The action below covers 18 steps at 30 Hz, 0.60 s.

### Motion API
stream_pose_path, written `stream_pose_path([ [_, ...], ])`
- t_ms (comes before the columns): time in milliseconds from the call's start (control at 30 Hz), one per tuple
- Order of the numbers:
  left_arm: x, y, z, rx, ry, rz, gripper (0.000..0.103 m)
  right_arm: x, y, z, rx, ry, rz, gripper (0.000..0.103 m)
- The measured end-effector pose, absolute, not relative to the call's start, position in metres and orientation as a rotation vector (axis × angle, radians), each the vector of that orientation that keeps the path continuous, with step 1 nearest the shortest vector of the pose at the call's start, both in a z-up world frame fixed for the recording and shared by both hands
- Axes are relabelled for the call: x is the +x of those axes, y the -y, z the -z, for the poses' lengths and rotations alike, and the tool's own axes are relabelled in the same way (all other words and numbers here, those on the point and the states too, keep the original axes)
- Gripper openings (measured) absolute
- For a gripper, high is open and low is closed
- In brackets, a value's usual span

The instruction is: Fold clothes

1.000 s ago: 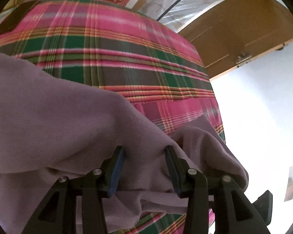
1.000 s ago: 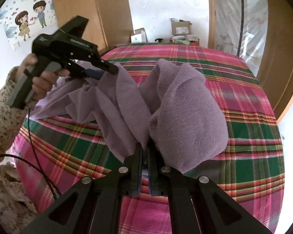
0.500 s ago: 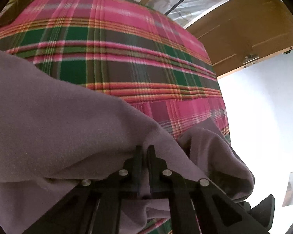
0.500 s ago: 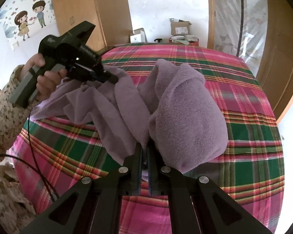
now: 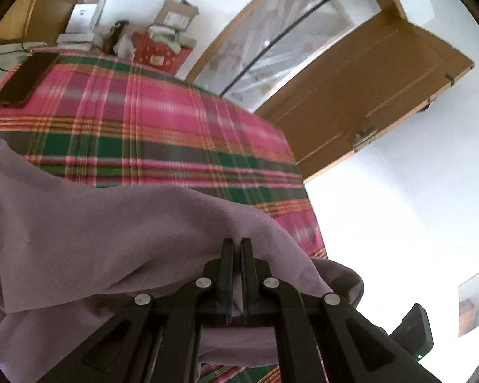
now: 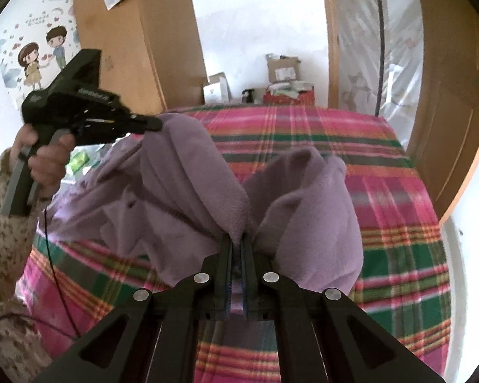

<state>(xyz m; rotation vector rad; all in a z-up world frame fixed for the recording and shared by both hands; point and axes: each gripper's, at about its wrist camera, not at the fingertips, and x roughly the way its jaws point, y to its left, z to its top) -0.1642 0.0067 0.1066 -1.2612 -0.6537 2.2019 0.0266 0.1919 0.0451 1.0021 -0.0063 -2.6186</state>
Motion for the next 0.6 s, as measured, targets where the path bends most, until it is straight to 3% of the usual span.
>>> stream_pose_path([
  [600,-0.204,0.024,-0.131,-1.113,0.737,-2.391,0.004,-0.075,-0.184,-0.092,0.819,-0.116,2.768,0.005],
])
